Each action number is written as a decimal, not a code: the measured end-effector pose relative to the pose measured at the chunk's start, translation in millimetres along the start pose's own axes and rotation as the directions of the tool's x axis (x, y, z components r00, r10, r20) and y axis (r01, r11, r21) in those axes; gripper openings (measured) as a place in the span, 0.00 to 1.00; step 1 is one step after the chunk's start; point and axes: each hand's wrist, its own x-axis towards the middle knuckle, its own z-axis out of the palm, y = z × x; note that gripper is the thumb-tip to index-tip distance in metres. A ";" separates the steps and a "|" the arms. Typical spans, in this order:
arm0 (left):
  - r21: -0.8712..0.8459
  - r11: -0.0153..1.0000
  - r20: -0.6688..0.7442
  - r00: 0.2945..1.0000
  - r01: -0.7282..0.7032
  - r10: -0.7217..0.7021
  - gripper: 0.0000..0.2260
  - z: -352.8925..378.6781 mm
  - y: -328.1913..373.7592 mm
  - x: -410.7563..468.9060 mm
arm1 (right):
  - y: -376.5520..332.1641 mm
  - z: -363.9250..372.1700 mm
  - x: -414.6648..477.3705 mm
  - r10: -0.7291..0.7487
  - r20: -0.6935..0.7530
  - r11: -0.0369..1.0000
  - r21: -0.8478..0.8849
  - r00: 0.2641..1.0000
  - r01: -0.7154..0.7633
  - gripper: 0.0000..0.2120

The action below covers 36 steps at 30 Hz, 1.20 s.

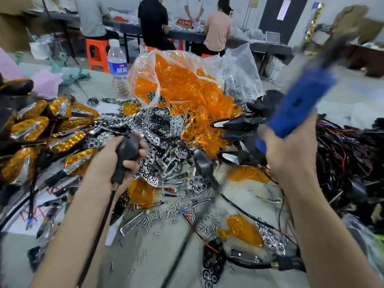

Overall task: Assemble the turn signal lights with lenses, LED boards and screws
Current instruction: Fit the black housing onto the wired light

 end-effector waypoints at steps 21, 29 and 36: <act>0.708 0.702 -0.172 0.946 -0.075 0.275 0.15 33.8 -52.0 -7.4 | 43.4 44.2 -54.3 0.431 0.405 0.151 0.849 0.807 -0.506 0.17; 0.721 0.690 -0.158 0.954 -0.064 0.253 0.13 34.7 -60.0 -7.6 | 47.3 44.7 -57.2 0.372 0.426 0.126 0.857 0.825 -0.499 0.21; 0.748 0.656 -0.119 0.951 -0.102 0.284 0.14 38.2 -65.1 -11.8 | 43.9 47.2 -62.0 0.278 0.438 0.164 0.855 0.855 -0.492 0.26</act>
